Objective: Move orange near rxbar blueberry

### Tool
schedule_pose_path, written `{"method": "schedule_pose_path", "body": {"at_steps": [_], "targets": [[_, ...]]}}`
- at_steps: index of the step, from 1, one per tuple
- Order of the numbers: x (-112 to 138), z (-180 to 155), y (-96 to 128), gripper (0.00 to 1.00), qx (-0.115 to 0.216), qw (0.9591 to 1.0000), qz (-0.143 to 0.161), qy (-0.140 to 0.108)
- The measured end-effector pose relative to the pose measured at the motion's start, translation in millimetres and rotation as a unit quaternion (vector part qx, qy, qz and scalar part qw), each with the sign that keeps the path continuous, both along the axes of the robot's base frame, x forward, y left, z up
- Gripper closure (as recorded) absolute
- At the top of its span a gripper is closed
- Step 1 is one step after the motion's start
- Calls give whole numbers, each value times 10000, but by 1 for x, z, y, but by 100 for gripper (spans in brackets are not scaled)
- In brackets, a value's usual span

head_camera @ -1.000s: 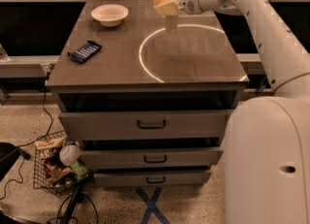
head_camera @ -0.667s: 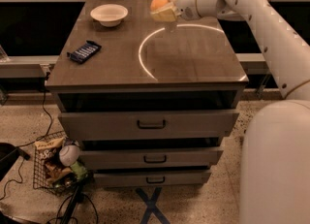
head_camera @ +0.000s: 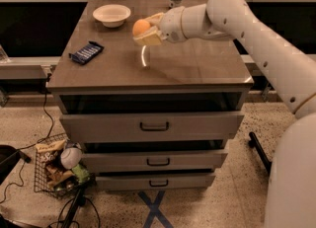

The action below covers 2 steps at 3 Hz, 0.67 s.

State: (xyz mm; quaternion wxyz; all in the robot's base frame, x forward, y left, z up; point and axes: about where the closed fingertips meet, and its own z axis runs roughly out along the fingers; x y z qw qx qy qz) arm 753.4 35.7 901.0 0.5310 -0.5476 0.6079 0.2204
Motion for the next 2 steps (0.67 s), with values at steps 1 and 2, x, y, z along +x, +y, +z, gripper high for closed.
{"method": "schedule_pose_path", "body": {"at_steps": [1, 2], "targets": [[-15, -4, 24, 100, 22, 9991, 420, -10], [-29, -13, 62, 100, 104, 9947, 1001, 194]]}}
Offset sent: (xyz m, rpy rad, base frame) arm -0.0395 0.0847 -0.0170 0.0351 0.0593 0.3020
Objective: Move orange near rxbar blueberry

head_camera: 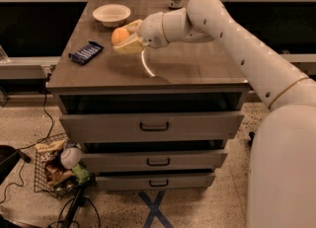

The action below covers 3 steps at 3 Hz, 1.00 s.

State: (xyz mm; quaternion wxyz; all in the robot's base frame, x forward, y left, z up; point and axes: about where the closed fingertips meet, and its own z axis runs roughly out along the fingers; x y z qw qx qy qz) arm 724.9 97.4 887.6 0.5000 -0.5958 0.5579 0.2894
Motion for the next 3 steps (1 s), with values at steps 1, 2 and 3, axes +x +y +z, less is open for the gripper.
{"method": "schedule_pose_path", "body": {"at_steps": [1, 2, 3], "targets": [[-7, -12, 16, 100, 26, 9989, 61, 461], [-14, -26, 38, 100, -82, 9974, 189, 691], [-18, -40, 54, 100, -256, 9946, 360, 935]]}}
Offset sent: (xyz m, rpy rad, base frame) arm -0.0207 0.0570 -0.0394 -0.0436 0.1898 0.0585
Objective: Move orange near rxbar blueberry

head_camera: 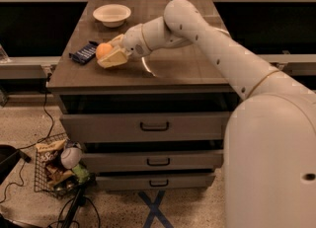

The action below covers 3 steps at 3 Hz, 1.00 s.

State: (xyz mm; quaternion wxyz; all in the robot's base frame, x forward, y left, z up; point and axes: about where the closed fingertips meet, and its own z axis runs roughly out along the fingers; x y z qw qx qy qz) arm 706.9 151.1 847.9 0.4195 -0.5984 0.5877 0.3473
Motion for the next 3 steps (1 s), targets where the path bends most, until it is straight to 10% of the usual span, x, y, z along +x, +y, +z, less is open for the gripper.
{"method": "schedule_pose_path", "body": {"at_steps": [1, 3], "targets": [[-6, -14, 15, 97, -173, 9990, 231, 345], [-9, -20, 22, 44, -213, 9976, 342, 568]]}}
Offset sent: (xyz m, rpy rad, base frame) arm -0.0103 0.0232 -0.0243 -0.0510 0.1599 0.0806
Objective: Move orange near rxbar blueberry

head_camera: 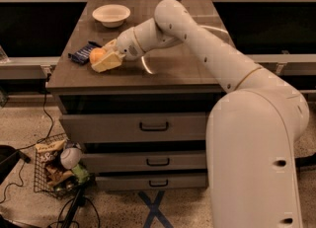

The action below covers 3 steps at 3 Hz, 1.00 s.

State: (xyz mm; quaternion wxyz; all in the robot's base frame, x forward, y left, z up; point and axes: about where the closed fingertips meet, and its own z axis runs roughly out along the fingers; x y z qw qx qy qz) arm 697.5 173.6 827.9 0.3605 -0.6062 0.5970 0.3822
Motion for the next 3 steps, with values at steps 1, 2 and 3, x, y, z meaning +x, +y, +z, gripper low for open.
{"method": "schedule_pose_path", "body": {"at_steps": [1, 2, 3], "targets": [[0, 1, 0, 21, 0, 10000, 0, 0], [0, 0, 0, 0, 0, 10000, 2, 1], [0, 0, 0, 0, 0, 10000, 2, 1]]}}
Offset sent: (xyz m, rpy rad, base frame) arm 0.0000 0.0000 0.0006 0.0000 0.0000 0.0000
